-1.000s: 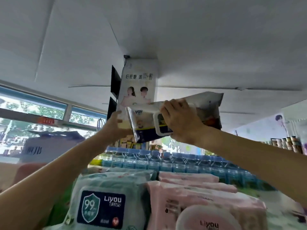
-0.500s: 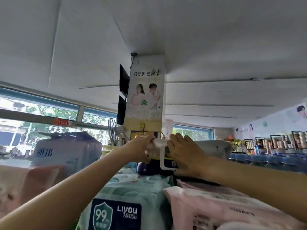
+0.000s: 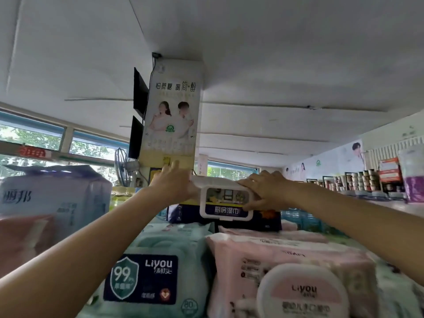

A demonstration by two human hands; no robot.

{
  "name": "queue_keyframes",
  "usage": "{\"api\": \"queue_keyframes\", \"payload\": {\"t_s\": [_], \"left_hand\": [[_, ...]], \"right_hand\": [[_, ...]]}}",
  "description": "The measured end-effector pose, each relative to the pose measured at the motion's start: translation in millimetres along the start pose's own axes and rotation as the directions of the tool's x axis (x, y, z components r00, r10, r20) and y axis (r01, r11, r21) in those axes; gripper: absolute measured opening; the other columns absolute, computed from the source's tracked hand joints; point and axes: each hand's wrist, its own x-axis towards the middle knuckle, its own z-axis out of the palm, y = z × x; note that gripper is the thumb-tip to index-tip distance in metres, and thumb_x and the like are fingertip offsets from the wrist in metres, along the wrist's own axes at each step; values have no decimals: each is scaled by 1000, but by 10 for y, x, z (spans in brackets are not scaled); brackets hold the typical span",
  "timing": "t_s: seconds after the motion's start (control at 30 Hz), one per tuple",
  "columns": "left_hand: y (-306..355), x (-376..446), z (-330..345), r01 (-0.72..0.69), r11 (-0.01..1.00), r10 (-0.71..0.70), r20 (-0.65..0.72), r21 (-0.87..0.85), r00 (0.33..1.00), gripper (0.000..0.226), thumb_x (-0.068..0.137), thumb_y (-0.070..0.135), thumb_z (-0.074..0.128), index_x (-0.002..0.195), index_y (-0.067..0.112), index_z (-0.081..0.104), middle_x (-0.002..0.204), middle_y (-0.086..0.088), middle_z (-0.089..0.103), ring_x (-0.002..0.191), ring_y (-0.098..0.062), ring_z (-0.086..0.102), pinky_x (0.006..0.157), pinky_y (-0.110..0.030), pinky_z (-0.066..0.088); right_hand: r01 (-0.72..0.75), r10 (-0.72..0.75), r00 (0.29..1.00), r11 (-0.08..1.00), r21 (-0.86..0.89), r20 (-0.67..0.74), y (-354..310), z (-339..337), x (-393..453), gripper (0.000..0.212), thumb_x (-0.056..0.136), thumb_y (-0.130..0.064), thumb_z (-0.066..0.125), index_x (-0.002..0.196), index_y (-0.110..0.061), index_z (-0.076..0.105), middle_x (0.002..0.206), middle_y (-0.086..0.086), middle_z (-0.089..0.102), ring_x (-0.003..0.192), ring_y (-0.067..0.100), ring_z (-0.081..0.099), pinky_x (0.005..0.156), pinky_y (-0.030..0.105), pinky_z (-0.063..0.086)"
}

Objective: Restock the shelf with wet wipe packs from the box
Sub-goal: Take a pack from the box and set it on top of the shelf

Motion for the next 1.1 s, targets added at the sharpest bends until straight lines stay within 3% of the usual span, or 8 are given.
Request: {"api": "queue_keyframes", "payload": {"t_s": [0.27, 0.43, 0.5, 0.63, 0.77, 0.83, 0.93, 1.1], "left_hand": [[485, -515, -353, -298, 865, 206, -257, -403, 944, 24, 88, 17, 54, 111, 13, 62, 124, -7, 57, 111, -24, 57, 99, -42, 44], [1409, -1281, -294, -576, 592, 459, -351, -564, 816, 25, 86, 11, 50, 102, 13, 69, 111, -13, 59, 102, -26, 60, 86, -29, 44], [1910, -1713, -271, -644, 436, 574, -356, -629, 737, 25, 85, 10, 50, 102, 12, 69, 107, -9, 59, 97, -21, 60, 81, -24, 42], [2918, -2791, -216, -691, 115, 814, -330, -714, 477, 25, 86, 8, 51, 106, 9, 66, 103, -7, 60, 88, -16, 55, 79, -23, 42], [3821, -4111, -44, -706, -108, 983, -180, -700, 28, 28, 89, 13, 51, 116, 12, 60, 117, -12, 55, 105, -27, 55, 91, -33, 45], [4144, -4836, 26, -659, -193, 981, -138, -727, -135, 30, 91, 16, 51, 120, 14, 57, 120, -10, 53, 105, -22, 55, 89, -29, 43], [4531, -5933, 143, -543, -255, 947, -92, -800, -308, 33, 90, 11, 51, 123, 10, 56, 122, -12, 57, 110, -24, 55, 89, -24, 37], [5166, -7570, 375, -453, -213, 838, 76, -865, -540, 36, 89, 5, 50, 125, 6, 54, 126, -12, 59, 114, -25, 57, 91, -22, 37]], "right_hand": [[-190, 183, 981, 975, -117, -68, -12, -370, -972, 44, 96, -39, 39, 134, -18, 41, 143, 7, 31, 130, 28, 27, 101, 38, 31], [-337, 339, 940, 940, -52, 36, -218, -483, -2462, 38, 91, -36, 49, 126, -20, 51, 139, 9, 38, 127, 30, 32, 101, 43, 34], [-417, 420, 880, 907, -61, 222, -290, -518, -3264, 40, 91, -39, 50, 126, -19, 52, 134, 7, 43, 123, 30, 39, 99, 38, 36], [-792, 572, 475, 609, 41, 669, -519, -640, -5034, 39, 92, -39, 49, 123, -17, 50, 115, 0, 53, 109, 21, 53, 84, 26, 40], [-916, 588, 34, 342, -211, 808, -1063, -552, -6886, 43, 93, -39, 49, 130, -18, 46, 129, 1, 49, 119, 21, 48, 92, 25, 38], [-938, 541, -142, 193, -287, 829, -1455, -529, -7711, 41, 93, -35, 50, 128, -15, 48, 124, 4, 53, 112, 21, 52, 88, 21, 41], [-933, 436, -319, 10, -359, 842, -2132, -560, -8842, 31, 94, -26, 51, 118, -8, 57, 113, 5, 60, 102, 22, 56, 71, 10, 41], [-862, 258, -491, -279, -423, 832, -3055, -426, -10461, 14, 94, -20, 48, 84, -16, 56, 89, 4, 54, 88, 17, 51, 75, 28, 39]]}}
